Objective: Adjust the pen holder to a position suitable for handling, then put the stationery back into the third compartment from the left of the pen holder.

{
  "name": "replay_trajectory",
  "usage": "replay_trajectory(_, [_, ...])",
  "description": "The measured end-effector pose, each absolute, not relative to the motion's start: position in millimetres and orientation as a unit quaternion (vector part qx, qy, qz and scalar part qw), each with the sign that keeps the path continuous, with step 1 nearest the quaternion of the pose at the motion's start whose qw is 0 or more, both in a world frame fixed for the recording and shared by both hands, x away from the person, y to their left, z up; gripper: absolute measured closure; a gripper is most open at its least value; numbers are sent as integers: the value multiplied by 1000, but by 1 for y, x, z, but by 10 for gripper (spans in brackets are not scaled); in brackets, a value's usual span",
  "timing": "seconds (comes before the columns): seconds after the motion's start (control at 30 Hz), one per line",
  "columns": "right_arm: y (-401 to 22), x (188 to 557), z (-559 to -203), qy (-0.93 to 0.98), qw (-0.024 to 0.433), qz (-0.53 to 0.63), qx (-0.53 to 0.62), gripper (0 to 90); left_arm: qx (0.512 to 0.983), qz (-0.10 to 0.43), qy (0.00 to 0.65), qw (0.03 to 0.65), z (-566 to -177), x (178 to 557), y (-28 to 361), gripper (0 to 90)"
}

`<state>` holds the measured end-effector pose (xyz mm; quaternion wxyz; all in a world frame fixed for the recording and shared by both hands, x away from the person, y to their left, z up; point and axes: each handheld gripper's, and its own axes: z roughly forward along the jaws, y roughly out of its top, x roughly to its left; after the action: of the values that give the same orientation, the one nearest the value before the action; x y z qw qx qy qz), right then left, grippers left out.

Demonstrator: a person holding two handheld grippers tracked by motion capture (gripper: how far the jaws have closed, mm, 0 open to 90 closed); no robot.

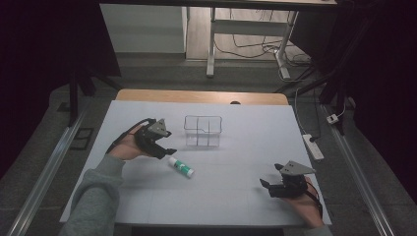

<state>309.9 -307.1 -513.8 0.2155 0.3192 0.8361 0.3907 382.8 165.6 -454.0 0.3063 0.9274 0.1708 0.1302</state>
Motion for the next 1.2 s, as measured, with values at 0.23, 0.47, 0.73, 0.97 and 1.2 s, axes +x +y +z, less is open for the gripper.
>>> replay_trajectory(0.23, [-307,310,-514,836,214,391,320,176,935,115,143,303,-459,382,164,302])
replay_trajectory(0.47, [-309,309,-512,832,214,399,320,177,946,102,106,289,-462,380,163,316])
replay_trajectory(0.73, [-309,309,-511,831,213,403,319,179,959,86,77,260,-462,390,168,328])
replay_trajectory(0.97, [-310,309,-511,830,215,403,319,179,969,57,37,239,-466,396,156,342])
replay_trajectory(1.2, [-309,309,-511,832,212,402,318,179,973,43,-7,226,-470,398,141,360])
